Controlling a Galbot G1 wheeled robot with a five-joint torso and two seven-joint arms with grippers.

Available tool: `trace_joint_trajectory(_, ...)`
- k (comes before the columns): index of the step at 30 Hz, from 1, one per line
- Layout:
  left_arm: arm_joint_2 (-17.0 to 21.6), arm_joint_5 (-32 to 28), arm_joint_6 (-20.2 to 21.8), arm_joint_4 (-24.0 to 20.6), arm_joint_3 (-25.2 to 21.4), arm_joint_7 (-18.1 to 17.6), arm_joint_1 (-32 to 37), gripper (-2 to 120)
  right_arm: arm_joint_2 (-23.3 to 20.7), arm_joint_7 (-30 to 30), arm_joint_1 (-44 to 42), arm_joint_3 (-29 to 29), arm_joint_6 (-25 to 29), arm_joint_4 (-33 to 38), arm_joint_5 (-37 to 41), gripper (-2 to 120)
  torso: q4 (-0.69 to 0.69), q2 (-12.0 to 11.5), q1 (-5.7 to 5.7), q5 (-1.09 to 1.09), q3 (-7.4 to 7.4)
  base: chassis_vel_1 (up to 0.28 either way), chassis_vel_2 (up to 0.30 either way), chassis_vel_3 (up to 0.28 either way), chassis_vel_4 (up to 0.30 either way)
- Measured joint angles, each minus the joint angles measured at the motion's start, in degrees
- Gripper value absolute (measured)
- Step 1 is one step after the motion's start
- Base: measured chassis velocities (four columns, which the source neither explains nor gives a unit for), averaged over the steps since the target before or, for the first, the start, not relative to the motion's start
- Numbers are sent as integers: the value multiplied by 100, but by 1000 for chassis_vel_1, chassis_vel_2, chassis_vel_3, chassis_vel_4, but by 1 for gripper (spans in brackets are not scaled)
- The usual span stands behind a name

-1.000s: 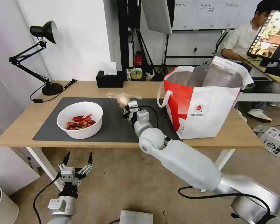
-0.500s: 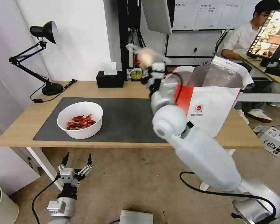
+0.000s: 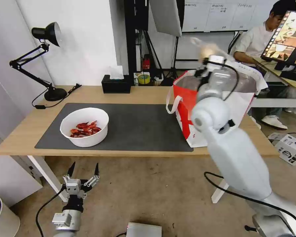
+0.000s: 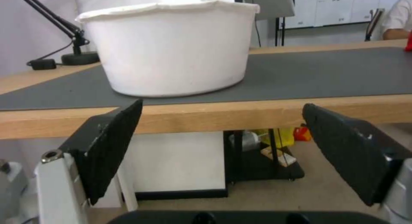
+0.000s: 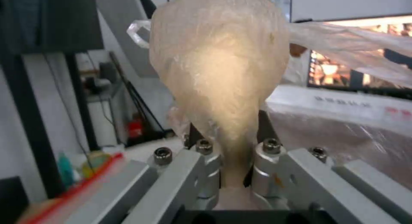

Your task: Pick up the trash from the table and place it into the takeout bag.

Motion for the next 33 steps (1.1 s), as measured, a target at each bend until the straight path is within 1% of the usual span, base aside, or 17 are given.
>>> trace_joint_trajectory(5,-13,20,-18,1,34,0,10,100,-45,28,-207,46,-65,101,135,6,0,0,0,-1,0,0,0,0,0)
trace_joint_trajectory(7,-16,30,-28,0,40,0,31,100,-56,36,-309,76,-76,167,177,17,1,0,0,-1,0,0,0,0,0)
trace_joint_trajectory(8,-17,31,-35,-3,40,0,40,100,-65,37,-343,83,-79,195,194,20,1,0,0,-1,0,0,0,0,0)
trace_joint_trajectory(9,-17,31,-35,-3,40,0,40,100,-65,37,-343,83,-79,195,194,20,1,0,0,-1,0,0,0,0,0)
trace_joint_trajectory(12,-20,36,-49,-20,34,0,66,100,-103,39,-426,107,-86,282,250,35,1,0,0,-1,0,0,0,0,0)
trace_joint_trajectory(13,-20,36,-49,-20,34,0,66,100,-103,39,-426,107,-86,282,250,35,1,0,0,-1,0,0,0,0,0)
trace_joint_trajectory(16,-36,44,-56,-36,35,0,73,100,-130,39,-472,123,-87,334,271,48,1,0,0,-1,0,0,0,0,0)
trace_joint_trajectory(17,-36,44,-56,-36,35,0,73,100,-130,39,-472,123,-87,334,271,48,1,0,0,-1,0,0,0,0,0)
trace_joint_trajectory(20,-53,52,-59,-40,41,1,75,100,-158,39,-495,140,-87,372,283,63,1,0,0,-2,0,0,0,0,0)
trace_joint_trajectory(21,-53,52,-59,-40,41,1,75,100,-158,39,-495,140,-87,372,283,63,1,0,0,-2,0,0,0,0,0)
trace_joint_trajectory(24,-64,60,-65,-40,42,1,76,100,-176,38,-499,174,-86,393,306,78,1,0,0,-1,0,0,0,0,0)
trace_joint_trajectory(25,-64,60,-65,-40,42,1,76,100,-176,38,-499,174,-86,393,306,78,1,0,0,-1,0,0,0,0,0)
trace_joint_trajectory(27,-67,64,-71,-38,42,2,76,100,-182,-26,-476,182,48,394,347,89,0,0,0,-1,0,0,0,0,0)
trace_joint_trajectory(28,-68,65,-76,-36,42,2,75,100,-184,-151,-454,187,230,403,395,93,1,0,0,-1,0,0,0,0,0)
trace_joint_trajectory(29,-68,65,-76,-36,42,2,75,100,-184,-151,-454,187,230,403,395,93,1,0,0,-1,0,0,0,0,0)
trace_joint_trajectory(30,-69,65,-77,-32,41,3,75,100,-184,-287,-436,187,439,424,459,95,1,0,0,-1,0,0,0,0,0)
trace_joint_trajectory(33,-70,66,-80,-25,38,3,67,100,-211,-991,-387,168,1094,583,804,98,1,0,0,-1,0,0,0,0,0)
